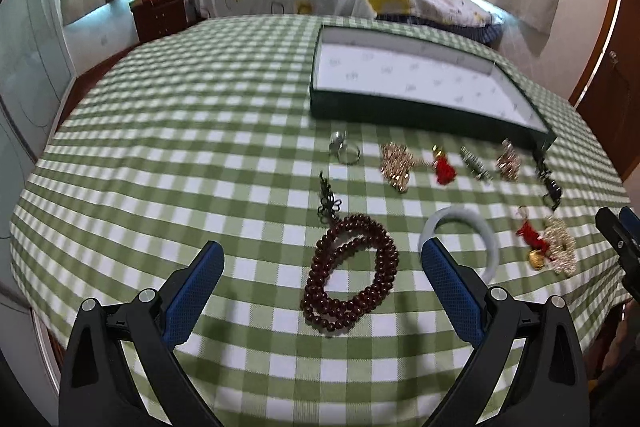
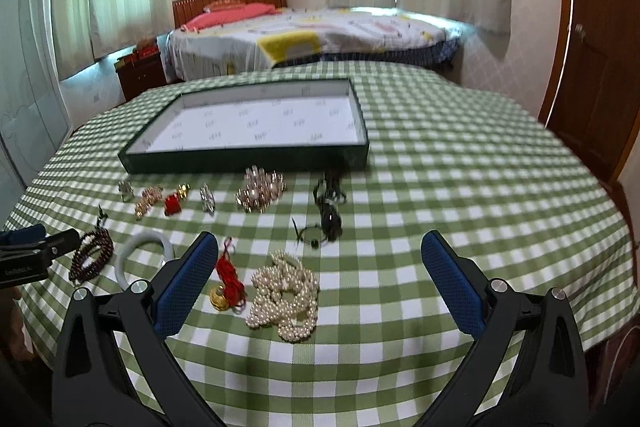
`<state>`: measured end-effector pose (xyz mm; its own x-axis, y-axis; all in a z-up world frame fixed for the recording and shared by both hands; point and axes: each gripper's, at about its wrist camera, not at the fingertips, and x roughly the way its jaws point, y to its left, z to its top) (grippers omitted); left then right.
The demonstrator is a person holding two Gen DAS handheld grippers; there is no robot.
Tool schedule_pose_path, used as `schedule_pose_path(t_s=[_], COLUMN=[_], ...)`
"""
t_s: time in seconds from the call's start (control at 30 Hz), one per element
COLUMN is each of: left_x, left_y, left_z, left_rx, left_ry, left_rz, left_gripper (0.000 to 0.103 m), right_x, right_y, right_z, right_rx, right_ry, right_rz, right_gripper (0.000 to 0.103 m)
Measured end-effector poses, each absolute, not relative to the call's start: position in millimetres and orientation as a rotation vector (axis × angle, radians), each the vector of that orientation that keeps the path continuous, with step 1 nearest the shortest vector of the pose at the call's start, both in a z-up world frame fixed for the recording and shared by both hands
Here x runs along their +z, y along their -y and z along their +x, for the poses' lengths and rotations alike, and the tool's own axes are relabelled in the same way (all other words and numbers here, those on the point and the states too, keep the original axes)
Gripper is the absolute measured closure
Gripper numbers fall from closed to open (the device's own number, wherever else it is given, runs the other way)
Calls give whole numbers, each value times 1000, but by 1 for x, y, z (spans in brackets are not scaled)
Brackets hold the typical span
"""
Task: Organize jewelry
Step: 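Grasp the dark red bead bracelet with the left tool while the right tool reaches the pearl strand, then close the right tool on the pearl strand while the left tool lifts the bead bracelet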
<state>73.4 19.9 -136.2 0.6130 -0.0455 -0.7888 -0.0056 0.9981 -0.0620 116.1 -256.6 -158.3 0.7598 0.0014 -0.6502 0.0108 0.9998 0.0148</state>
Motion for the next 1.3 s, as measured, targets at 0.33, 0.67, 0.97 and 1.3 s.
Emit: schedule_pose_path(t_s=[0.33, 0.67, 0.97, 1.3], left_x=[-165, -165, -158, -158], left_y=[-10, -10, -16, -21], left_z=[87, 87, 92, 97], left_rx=[-57, -55, -51, -66], left_ry=[-976, -958, -903, -894], left_rz=[9, 32, 43, 32], left_gripper=[7, 19, 80, 90], right_x=[-179, -186, -190, -194], right_y=[260, 264, 267, 256], right_z=[131, 136, 139, 143], right_rx=[10, 13, 23, 73], right_ry=[-787, -821, -842, -879], right_rz=[47, 67, 85, 66], right_gripper=[4, 4, 5, 37])
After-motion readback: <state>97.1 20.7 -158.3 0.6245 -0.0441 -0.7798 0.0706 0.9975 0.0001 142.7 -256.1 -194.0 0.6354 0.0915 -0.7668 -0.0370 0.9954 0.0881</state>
